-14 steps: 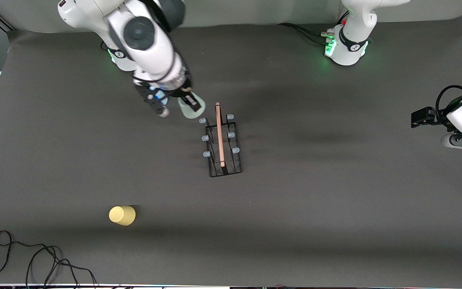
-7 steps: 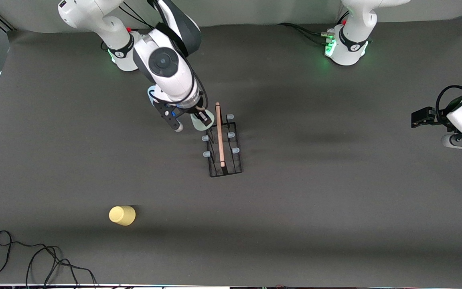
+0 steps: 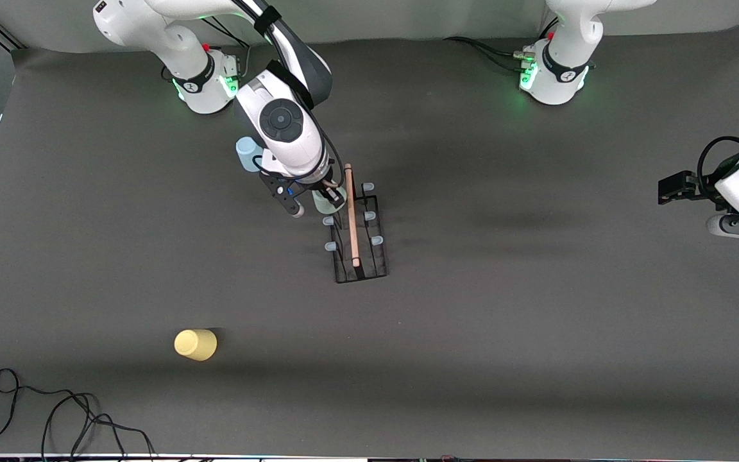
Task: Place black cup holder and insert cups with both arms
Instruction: 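Lower the mint cup onto a rack peg and open the right gripper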
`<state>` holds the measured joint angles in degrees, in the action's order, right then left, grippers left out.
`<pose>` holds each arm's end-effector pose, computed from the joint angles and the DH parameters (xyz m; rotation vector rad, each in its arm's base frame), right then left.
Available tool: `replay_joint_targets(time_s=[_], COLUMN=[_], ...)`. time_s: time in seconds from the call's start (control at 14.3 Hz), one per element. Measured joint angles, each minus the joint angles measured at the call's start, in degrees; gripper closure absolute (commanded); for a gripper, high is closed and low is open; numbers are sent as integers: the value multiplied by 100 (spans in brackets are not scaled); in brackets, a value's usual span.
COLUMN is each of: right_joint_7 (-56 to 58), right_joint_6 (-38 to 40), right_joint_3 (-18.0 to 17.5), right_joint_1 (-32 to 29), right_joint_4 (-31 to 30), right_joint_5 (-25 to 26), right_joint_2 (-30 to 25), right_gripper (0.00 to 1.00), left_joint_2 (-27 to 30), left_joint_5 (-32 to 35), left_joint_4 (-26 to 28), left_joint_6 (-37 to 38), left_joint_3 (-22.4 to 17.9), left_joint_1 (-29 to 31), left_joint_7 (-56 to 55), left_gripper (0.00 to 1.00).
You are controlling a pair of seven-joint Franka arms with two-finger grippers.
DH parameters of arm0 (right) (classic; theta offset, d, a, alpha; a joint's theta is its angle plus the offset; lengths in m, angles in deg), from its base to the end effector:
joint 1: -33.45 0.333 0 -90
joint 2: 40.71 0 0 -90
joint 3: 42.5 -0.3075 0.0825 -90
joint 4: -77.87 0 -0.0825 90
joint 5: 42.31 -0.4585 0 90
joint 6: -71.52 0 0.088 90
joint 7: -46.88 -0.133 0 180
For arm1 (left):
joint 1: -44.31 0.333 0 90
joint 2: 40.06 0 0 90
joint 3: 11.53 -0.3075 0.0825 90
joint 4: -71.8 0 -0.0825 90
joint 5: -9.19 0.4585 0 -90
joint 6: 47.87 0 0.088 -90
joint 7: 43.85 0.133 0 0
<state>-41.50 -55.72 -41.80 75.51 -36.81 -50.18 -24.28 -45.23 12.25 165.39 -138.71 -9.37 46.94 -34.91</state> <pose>0.4794 0.4316 0.2270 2.8033 -1.3666 -0.1902 0.6444 0.0130 0.4999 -3.0865 0.2356 0.2198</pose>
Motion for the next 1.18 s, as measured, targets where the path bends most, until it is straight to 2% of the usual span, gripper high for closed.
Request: replay_joint_targets(time_s=[0.21, 0.35, 0.49, 0.63, 0.84, 1.18], right_joint_7=[-112, -114, -113, 85, 1333, 5079], right_joint_6=[-31, 265, 1221, 2188, 3022, 3145], right_joint_3=[16, 59, 182, 459, 1025, 2576], right_joint_1=[3, -4, -21, -41, -80, -178], right_joint_4=[19, 271, 903, 1704, 2499, 2657], right_joint_5=[-2, -2, -2, -2, -1, 4], right_joint_2=[6, -52, -151, -247, -306, -190], right_gripper=[0, 0, 0, 0, 0, 0], left_joint_2=[0, 0, 0, 0, 0, 0], left_joint_5=[-1, -2, -3, -4, -4, -6], left_joint_4=[0, 0, 0, 0, 0, 0], left_joint_6=[0, 0, 0, 0, 0, 0], left_joint_3=[-4, -4, -5, -5, -7, -10], left_joint_1=[0, 0, 0, 0, 0, 0], left_joint_7=[0, 0, 0, 0, 0, 0], left_gripper=[1, 1, 1, 1, 1, 1])
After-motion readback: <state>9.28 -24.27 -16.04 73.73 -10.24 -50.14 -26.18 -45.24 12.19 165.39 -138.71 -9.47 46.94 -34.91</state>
